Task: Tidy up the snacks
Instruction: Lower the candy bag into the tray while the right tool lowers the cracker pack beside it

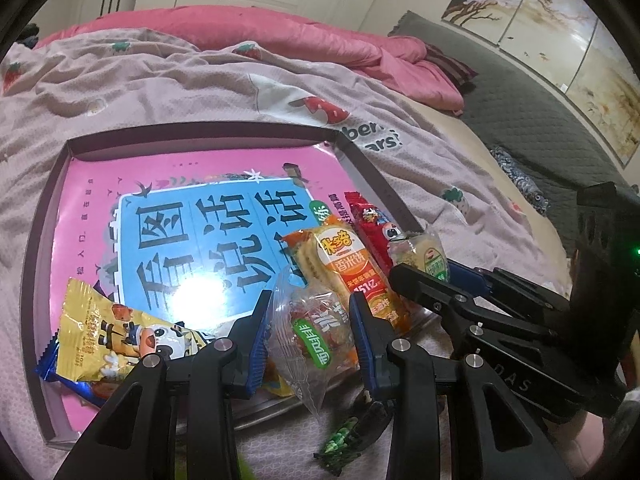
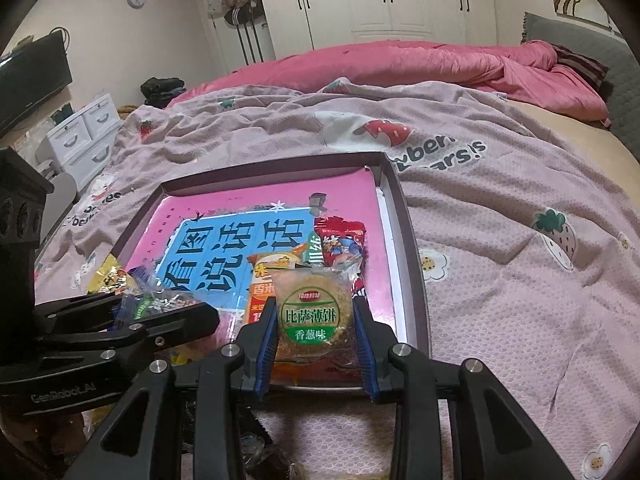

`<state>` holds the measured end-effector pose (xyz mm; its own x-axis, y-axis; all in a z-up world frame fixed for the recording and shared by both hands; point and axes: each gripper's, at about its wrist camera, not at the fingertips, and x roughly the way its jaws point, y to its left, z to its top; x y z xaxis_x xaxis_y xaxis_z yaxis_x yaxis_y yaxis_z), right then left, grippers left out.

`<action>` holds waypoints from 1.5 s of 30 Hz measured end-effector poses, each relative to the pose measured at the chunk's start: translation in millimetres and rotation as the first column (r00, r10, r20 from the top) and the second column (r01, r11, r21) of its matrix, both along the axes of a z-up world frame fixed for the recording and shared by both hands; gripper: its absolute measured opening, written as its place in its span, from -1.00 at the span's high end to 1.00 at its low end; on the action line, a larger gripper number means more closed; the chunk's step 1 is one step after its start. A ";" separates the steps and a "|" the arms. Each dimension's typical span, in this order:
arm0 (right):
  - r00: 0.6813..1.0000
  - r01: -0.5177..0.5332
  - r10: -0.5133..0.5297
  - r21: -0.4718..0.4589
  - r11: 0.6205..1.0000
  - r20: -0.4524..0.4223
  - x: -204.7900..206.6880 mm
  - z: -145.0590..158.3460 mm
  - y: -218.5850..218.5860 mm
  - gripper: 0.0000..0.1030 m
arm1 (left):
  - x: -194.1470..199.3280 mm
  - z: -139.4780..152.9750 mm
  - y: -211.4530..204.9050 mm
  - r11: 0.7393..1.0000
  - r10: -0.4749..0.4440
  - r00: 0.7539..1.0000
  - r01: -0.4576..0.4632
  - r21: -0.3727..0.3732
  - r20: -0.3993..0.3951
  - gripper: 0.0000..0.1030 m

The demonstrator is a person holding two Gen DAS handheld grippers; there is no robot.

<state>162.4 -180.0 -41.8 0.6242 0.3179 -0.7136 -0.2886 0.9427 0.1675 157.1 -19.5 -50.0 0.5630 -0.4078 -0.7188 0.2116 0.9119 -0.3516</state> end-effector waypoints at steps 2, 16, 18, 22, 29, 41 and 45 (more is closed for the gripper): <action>1.000 0.003 -0.003 0.001 1.000 0.001 0.4 -0.4 -0.9 0.31 | 0.5 -1.0 0.0 1.000 0.001 1.000 -0.001 0.002 -0.004 0.25; 1.000 -0.005 0.005 0.007 1.000 0.009 -1.4 1.0 0.9 0.31 | 1.1 -2.5 0.4 1.000 0.006 1.000 -0.006 0.007 -0.010 0.24; 1.000 -0.005 0.005 0.007 1.000 0.009 -1.5 1.3 1.0 0.31 | 1.4 -2.5 0.5 1.000 0.006 1.000 -0.006 0.007 -0.011 0.24; 1.000 -0.006 0.006 0.009 1.000 0.011 -2.5 3.4 0.6 0.30 | 1.2 -2.3 0.6 1.000 0.008 1.000 -0.008 0.005 -0.012 0.24; 1.000 -0.005 0.005 0.011 1.000 0.029 -6.4 8.4 -0.4 0.30 | 2.0 -5.0 1.8 0.999 0.018 1.000 -0.018 0.028 -0.006 0.23; 0.999 -0.014 0.014 0.019 1.000 0.042 -13.2 16.5 -0.7 0.30 | 1.6 1.6 10.1 0.999 0.043 0.999 -0.043 0.028 0.000 -0.03; 0.999 -0.014 0.013 0.018 1.000 0.046 -15.0 18.7 -2.1 0.29 | 0.5 7.5 12.3 0.999 0.046 0.999 -0.046 0.017 0.002 -0.14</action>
<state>147.5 -182.1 -23.1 0.6517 0.3393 -0.6783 -0.3094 0.9355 0.1707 157.6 -7.2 -42.5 0.5822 -0.3694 -0.7243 0.1703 0.9265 -0.3356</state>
